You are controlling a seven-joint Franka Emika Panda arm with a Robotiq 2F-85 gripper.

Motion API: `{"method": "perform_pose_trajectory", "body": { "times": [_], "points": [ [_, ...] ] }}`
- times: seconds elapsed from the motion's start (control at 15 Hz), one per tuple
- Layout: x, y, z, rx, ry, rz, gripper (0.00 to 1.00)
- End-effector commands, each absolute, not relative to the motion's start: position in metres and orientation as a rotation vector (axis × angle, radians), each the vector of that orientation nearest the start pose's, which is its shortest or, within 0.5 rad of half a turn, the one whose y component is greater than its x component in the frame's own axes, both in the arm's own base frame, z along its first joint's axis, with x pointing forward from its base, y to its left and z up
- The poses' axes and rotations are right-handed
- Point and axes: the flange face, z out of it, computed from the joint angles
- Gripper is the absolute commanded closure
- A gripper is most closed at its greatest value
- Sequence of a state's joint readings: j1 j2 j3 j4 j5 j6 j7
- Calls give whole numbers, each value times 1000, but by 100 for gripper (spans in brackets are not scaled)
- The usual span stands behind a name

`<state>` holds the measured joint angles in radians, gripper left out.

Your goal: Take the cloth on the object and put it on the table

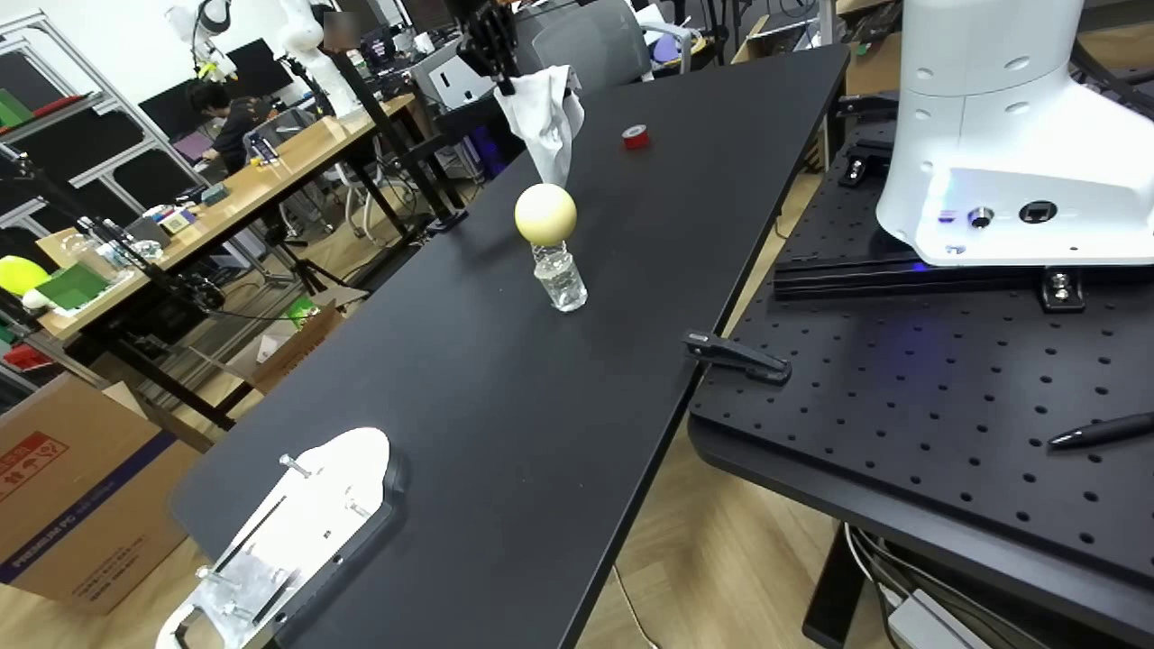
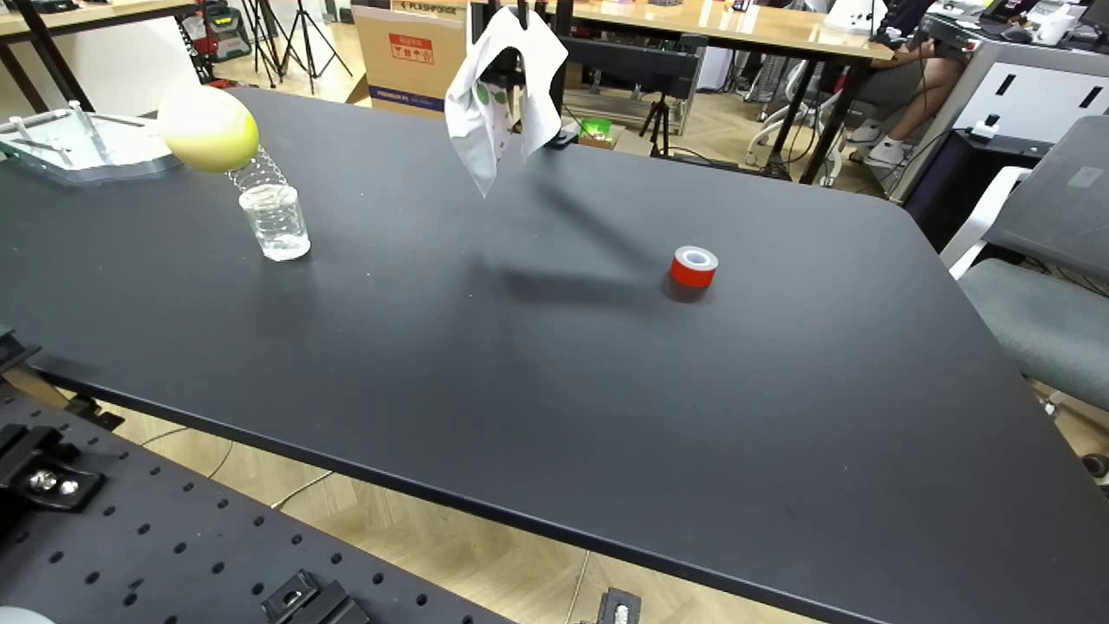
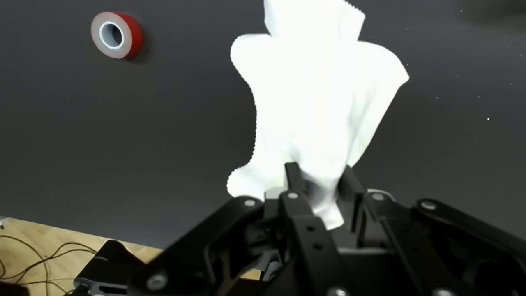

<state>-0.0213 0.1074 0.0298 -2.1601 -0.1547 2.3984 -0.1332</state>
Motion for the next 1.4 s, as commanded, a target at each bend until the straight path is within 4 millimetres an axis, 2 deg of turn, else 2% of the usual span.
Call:
{"method": "perform_pose_trajectory", "body": {
  "times": [0.0,0.2,0.27,0.33,0.4,0.47,0.87,1.13,1.33],
  "points": [
    [561,0,371,-3235,-400,-212,43],
    [561,1,376,-3235,-402,-225,23],
    [561,1,377,-3232,-408,-231,24],
    [561,1,378,-3232,-409,-235,58],
    [561,1,378,-3232,-411,-236,55],
    [561,1,377,-3231,-415,-234,55],
    [561,2,377,-3228,-423,-234,97],
    [559,3,379,-3223,-427,-238,100],
    [552,7,388,-3213,-426,-269,99]
  ]
}}
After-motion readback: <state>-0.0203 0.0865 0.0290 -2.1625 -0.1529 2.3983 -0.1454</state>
